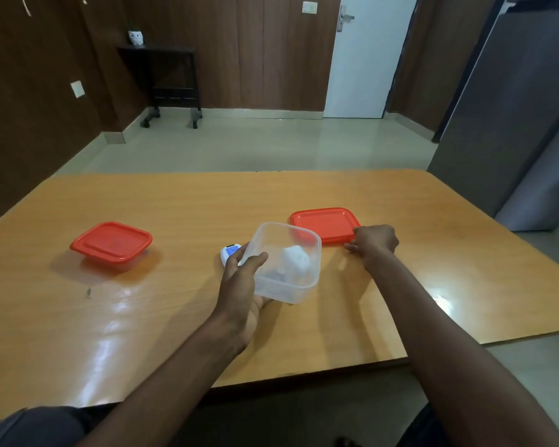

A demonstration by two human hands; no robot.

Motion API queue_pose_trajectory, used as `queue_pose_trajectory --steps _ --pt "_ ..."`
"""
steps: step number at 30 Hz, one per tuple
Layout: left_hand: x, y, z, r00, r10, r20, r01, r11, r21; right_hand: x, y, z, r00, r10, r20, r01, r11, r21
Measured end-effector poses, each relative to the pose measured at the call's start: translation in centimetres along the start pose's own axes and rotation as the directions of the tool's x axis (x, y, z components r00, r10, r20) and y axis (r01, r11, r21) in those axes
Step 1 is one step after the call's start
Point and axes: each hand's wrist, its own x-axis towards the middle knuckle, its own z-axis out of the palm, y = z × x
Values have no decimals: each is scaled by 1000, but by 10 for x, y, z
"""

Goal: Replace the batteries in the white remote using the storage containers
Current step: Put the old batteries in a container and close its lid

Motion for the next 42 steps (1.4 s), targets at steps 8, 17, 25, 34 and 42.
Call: queue_pose_trajectory --steps 8,17,25,34,42 --pt "-12 -3 15 1000 13 -16 -13 1000 -20 -64 -11 -35 922 -21 385 59 994 -88" --pt "-32 -9 32 964 -66 256 11 977 211 -80 -9 -74 842 -285 457 441 852 -281" --pt "-20 -19 26 903 -243 355 206 968 141 -33 3 -75 908 -325 265 418 755 -506" --pt "-16 -16 20 985 -35 169 -34 921 387 -51 0 -66 814 -541 214 540 567 -622" --pt "-10 7 -7 961 228 155 -261 570 779 -119 -4 -47 656 -613 442 755 522 -397"
